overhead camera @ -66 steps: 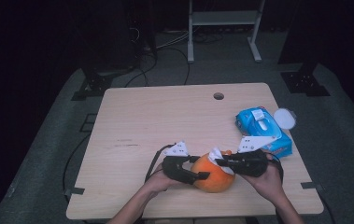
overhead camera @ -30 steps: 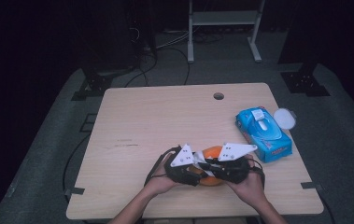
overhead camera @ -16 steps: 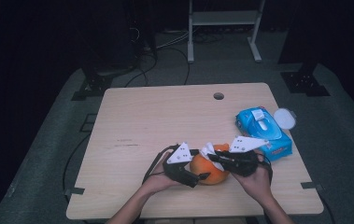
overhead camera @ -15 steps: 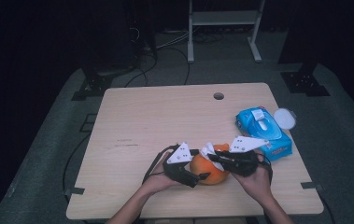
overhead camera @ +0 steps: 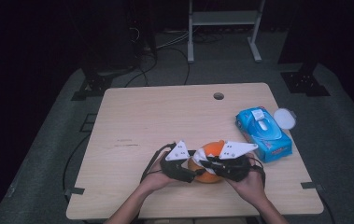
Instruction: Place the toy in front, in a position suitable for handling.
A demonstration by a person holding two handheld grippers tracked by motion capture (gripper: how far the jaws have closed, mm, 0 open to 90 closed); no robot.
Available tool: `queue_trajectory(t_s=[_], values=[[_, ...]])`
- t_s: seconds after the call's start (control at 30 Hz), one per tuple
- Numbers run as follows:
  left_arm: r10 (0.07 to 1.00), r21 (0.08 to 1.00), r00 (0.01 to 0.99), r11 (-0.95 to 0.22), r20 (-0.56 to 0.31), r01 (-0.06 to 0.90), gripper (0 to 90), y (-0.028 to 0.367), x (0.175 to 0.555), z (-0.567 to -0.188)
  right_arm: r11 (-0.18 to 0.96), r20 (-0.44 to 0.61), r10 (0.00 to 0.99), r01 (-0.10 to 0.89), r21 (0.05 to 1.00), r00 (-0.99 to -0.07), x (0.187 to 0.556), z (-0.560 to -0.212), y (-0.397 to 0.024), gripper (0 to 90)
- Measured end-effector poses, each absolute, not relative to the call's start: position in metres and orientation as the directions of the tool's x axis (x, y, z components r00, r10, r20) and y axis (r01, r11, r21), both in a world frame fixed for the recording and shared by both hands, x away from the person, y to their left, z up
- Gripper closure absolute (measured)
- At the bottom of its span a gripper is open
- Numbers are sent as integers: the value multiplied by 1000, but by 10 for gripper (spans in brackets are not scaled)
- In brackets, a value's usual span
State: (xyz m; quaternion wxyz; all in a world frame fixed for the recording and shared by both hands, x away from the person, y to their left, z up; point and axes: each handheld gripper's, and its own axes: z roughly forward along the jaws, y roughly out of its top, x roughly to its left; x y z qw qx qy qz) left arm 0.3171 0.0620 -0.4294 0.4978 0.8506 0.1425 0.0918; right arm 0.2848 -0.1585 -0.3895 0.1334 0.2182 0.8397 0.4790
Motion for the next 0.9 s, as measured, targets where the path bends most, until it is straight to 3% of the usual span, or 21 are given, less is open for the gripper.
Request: queue_trajectory(t_s=[0.2,0.33,0.5,0.9], values=[[325,872,946,-463,1,158,305,66,320,-431,354,55,595,323,878,-802,307,-391,-193,822],[324,871,946,-463,-5,164,298,66,321,-431,326,96,610,359,875,-787,312,-396,-203,821],[342,881,939,-434,-33,189,174,64,319,-425,338,88,611,359,870,-787,312,-398,-199,821],[385,863,923,-456,-28,217,232,74,327,-429,386,61,582,342,857,-811,301,-397,-187,823]])
